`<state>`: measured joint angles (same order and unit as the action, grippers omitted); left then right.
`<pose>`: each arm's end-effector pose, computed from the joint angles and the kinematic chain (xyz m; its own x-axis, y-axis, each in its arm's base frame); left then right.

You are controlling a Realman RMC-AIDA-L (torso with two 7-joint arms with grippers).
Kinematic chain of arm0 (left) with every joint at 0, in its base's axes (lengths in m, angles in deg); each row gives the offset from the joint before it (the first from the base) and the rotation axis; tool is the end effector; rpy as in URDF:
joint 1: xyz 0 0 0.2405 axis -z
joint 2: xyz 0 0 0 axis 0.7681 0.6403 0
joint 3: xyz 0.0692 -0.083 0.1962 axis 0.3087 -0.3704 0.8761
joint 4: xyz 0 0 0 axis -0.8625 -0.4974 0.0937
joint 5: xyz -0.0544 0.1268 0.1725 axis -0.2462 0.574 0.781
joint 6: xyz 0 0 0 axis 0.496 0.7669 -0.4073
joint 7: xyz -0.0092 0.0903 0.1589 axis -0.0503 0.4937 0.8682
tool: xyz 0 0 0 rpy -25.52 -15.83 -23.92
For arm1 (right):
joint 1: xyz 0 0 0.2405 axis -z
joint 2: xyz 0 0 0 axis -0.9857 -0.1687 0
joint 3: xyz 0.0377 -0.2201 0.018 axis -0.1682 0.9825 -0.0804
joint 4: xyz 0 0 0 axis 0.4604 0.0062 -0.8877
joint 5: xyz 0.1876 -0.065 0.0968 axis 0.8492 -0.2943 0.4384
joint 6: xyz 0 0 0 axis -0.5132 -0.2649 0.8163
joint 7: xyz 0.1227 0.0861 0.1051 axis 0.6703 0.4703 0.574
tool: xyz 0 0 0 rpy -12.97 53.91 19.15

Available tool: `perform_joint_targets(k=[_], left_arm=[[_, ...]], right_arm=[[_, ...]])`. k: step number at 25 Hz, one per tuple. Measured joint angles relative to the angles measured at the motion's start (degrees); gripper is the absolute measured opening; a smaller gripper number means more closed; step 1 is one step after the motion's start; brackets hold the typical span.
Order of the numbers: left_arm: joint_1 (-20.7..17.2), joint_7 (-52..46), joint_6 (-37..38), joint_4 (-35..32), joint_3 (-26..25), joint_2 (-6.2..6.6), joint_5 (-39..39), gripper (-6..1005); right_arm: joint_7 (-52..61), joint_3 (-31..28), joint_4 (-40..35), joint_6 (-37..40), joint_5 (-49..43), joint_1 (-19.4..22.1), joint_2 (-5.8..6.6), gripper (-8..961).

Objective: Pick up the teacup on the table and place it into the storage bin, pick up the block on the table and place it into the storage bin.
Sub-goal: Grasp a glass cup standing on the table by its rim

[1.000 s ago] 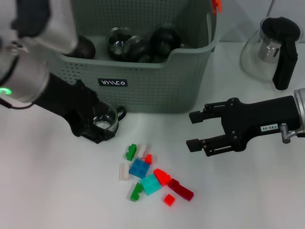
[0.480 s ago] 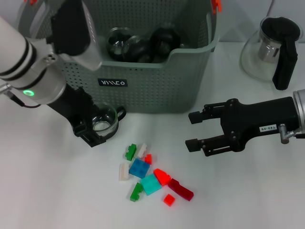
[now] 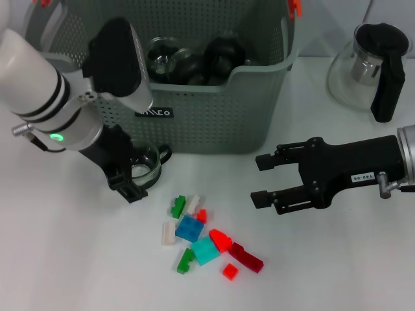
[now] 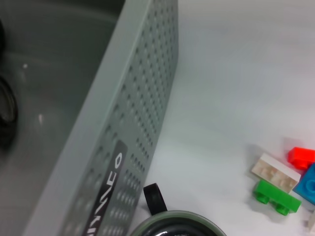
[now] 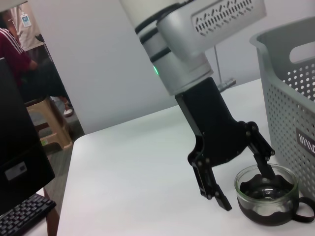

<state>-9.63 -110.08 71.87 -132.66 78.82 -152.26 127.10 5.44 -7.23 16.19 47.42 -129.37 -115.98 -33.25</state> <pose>-0.1959 0.3788 -0.0251 0.8775 0.2211 -0.4256 0.0983 -0.9515 -0.2917 0.1652 0.3343 -0.0340 0.8944 -0.2917 -0.3390 -0.2912 -0.9552 0.0535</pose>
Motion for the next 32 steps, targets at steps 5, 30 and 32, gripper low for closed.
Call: perform_joint_targets(k=[5, 30, 32], left_arm=[[0.1, -0.1, -1.1, 2.2, 0.6, -0.12, 0.0, 846], [0.7, -0.7, -4.3, 6.9, 3.9, -0.58, 1.8, 809], [1.1, -1.2, -4.3, 7.3, 4.3, -0.58, 2.6, 806]], right_arm=[[-0.1, 0.0, 0.5, 0.0, 0.0, 0.0, -0.05, 803], [-0.6, -0.1, 1.2, -0.8, 0.0, 0.3, 0.0, 803], [-0.6, -0.1, 1.2, -0.8, 0.0, 0.3, 0.0, 803]])
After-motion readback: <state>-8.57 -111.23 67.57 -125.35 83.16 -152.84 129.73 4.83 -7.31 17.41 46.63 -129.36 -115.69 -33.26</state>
